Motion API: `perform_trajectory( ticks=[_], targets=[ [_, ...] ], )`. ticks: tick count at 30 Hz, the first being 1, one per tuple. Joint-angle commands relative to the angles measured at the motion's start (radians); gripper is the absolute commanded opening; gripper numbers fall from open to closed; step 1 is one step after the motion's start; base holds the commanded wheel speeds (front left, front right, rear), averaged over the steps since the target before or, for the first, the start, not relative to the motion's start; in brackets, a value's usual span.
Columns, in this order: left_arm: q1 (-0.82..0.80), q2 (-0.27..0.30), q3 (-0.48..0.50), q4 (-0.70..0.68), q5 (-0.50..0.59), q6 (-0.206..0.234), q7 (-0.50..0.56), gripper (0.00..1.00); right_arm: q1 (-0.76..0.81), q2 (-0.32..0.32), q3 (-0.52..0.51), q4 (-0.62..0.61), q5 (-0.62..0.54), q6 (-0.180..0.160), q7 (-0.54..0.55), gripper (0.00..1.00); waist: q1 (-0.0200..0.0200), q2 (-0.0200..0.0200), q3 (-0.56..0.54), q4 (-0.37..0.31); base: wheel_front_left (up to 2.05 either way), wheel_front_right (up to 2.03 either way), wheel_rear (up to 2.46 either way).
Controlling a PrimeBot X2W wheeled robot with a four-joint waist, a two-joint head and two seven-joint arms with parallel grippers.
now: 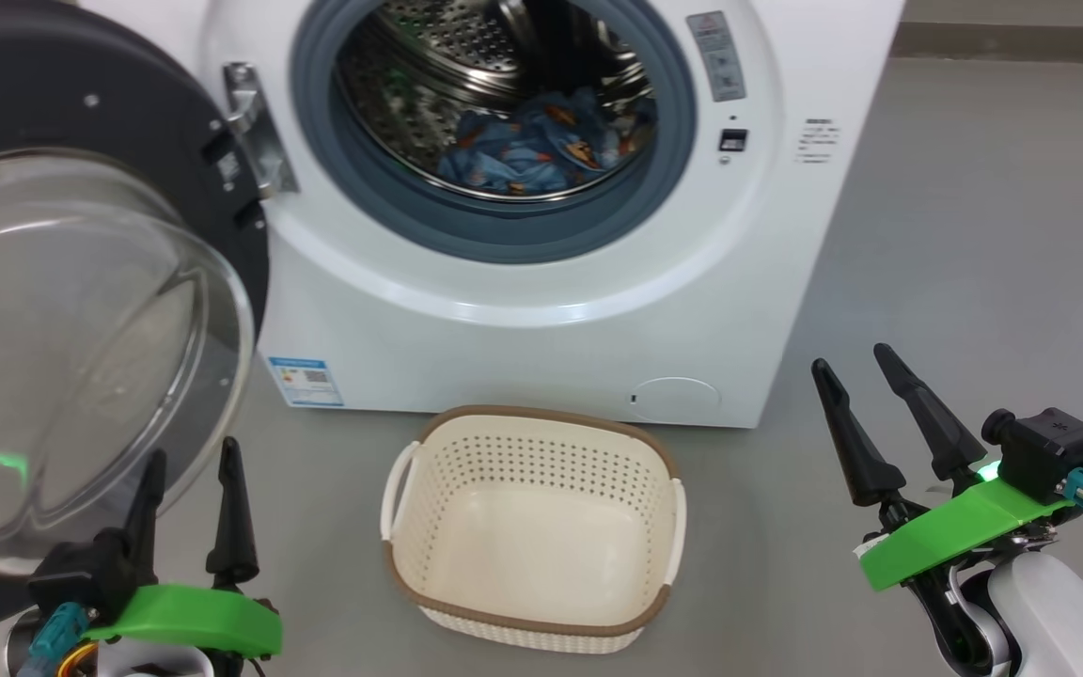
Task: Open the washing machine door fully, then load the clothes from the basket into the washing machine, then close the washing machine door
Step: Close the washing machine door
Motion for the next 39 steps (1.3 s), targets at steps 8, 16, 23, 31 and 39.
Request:
perform_trajectory(
  ticks=[8, 16, 23, 31, 39],
  targets=[
    [-0.015, 0.025, 0.027, -0.013, 0.002, 0.002, -0.006, 1.00, -0.001, -0.011, 0.016, -0.020, 0.006, 0.004, -0.008, 1.00, 0.0000, -0.0001, 0.000, 0.089, 0.00, 0.00, 0.00],
    [-0.014, 0.023, 0.025, -0.008, 0.009, 0.009, -0.006, 1.00, -0.004, -0.014, 0.024, -0.016, 0.008, 0.004, -0.008, 1.00, 0.0000, -0.0001, 0.001, 0.165, 0.00, 0.00, 0.00],
    [-0.011, 0.024, 0.023, -0.006, 0.013, 0.016, -0.006, 1.00, -0.002, -0.013, 0.024, -0.013, 0.009, 0.004, -0.008, 1.00, 0.0000, -0.0001, -0.004, 0.224, 0.00, 0.00, 0.00],
    [-0.007, 0.026, 0.022, -0.004, 0.013, 0.029, -0.006, 1.00, 0.001, -0.010, 0.028, -0.012, 0.010, 0.004, -0.008, 1.00, 0.0000, -0.0001, -0.007, 0.281, 0.00, 0.00, 0.00],
    [-0.010, 0.021, 0.012, 0.003, 0.007, 0.028, -0.006, 1.00, -0.002, -0.013, 0.031, -0.011, 0.010, 0.004, -0.008, 1.00, 0.0000, -0.0001, 0.001, 0.325, 0.00, 0.00, 0.00]
  ],
)
